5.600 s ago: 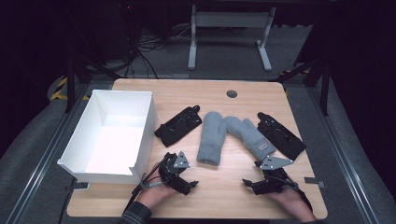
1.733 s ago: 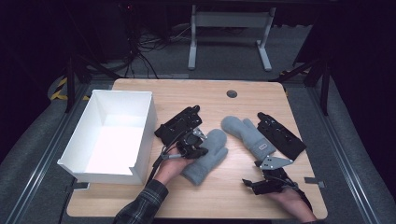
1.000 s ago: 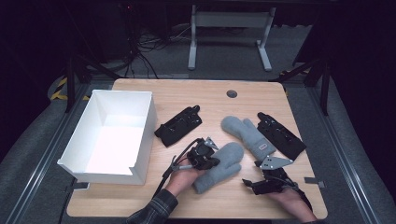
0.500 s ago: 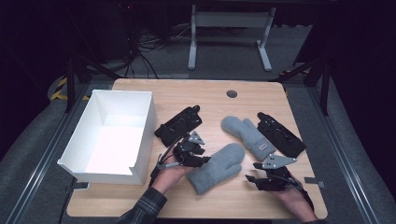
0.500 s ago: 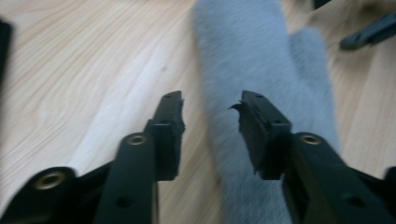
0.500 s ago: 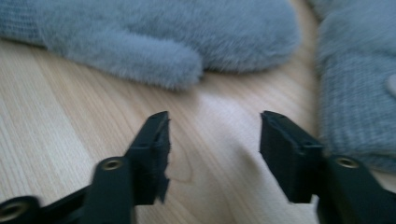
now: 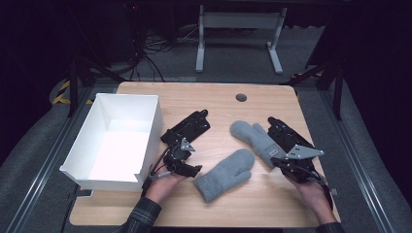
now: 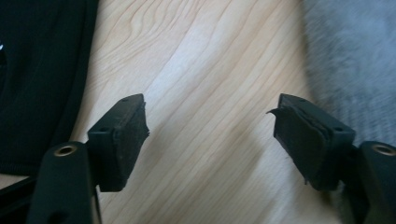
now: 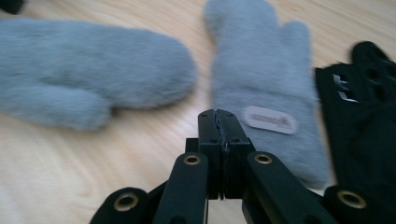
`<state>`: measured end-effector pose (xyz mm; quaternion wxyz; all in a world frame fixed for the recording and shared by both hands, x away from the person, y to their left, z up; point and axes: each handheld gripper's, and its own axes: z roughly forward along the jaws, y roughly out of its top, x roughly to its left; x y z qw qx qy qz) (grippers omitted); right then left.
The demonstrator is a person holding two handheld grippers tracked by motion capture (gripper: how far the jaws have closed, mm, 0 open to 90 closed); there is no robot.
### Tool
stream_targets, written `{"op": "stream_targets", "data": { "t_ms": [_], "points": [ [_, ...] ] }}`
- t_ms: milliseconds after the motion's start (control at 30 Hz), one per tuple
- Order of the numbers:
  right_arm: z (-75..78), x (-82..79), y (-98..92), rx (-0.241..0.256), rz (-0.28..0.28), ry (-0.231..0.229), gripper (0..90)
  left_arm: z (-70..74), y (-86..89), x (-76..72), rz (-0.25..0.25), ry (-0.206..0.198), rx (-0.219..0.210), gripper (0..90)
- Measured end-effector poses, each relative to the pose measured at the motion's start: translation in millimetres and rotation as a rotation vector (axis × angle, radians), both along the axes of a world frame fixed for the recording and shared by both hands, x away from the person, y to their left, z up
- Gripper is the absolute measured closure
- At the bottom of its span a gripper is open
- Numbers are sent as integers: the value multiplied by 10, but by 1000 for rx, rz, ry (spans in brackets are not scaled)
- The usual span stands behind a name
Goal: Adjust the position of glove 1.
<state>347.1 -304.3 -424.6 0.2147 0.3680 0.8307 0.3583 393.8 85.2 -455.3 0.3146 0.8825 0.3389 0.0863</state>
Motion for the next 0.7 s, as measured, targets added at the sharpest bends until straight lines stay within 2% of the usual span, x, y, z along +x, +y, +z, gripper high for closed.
{"op": "stream_targets", "data": {
  "t_ms": [100,167,233,400,433,533,700],
  "points": [
    [-3,57,-52,-13,-27,4,900,-38,-5,-4,1,-3,6,223],
    [-14,111,-96,-29,-50,10,900,-75,-33,-12,-5,-21,36,209],
    [-40,152,-117,-43,-59,29,900,-81,-38,-6,-3,-26,33,184],
    [-96,240,-86,-53,-53,52,900,-132,-11,3,-4,-57,-6,148],
    [-101,255,-77,-53,-49,54,900,-155,0,-1,-1,-76,-26,148],
    [-108,327,-28,-57,-50,56,900,-195,19,3,-4,-106,-54,127],
    [-107,451,51,-53,-46,57,900,-212,30,9,-9,-109,-65,105]
  ]
}}
